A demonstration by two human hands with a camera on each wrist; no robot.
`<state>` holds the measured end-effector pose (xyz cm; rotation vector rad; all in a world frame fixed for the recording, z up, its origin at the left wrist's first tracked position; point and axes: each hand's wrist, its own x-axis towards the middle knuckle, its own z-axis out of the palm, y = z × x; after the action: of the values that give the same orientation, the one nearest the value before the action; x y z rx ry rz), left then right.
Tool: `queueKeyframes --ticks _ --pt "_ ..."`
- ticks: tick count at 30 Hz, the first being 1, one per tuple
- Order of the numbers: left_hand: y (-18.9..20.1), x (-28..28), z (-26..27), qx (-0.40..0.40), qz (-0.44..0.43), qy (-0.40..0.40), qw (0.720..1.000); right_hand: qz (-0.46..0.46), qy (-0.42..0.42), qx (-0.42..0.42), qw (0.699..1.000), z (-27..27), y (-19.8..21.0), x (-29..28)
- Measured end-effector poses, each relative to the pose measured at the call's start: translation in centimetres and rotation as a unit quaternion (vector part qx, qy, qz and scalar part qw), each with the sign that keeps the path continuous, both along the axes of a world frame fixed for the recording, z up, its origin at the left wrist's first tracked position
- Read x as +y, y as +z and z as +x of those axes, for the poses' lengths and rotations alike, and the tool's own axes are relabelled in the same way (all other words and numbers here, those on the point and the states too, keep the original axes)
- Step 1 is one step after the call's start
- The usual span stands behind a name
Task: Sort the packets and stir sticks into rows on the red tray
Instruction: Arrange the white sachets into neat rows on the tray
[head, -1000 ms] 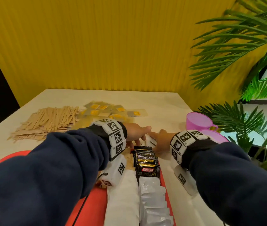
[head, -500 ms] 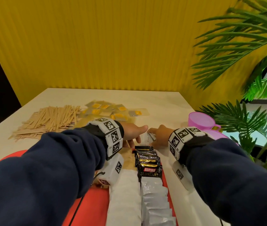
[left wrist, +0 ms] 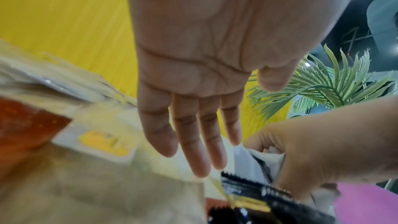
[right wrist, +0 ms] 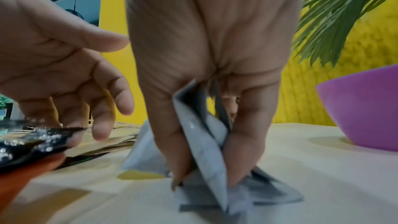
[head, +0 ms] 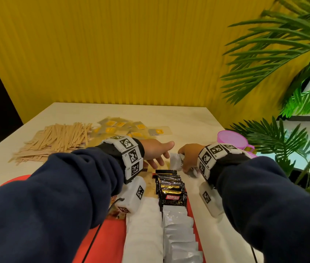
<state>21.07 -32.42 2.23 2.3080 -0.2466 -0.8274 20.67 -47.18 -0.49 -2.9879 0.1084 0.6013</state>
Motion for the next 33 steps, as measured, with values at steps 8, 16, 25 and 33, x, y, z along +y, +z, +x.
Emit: queueKeyframes --ticks 8,16,25,33 --pt "2.1 0.2 -1.3 -0.029 -0.081 0.018 0.996 0.09 -0.039 -0.076 0.992 -1.6 1.8 -1.1" --pt "4.5 -0.1 -5.4 0.065 -0.315 0.037 0.946 0.408 -0.034 -0.221 0.885 -6.0 7.8 1.1" --pt "6.3 0.6 -7.5 0.193 -0.497 0.092 0.841 0.504 0.035 -0.256 0.824 -8.0 8.9 2.2" --pt "5.9 0.8 -7.2 0.122 -0.447 0.138 0.875 0.634 0.027 -0.047 0.771 -8.1 8.8 1.3"
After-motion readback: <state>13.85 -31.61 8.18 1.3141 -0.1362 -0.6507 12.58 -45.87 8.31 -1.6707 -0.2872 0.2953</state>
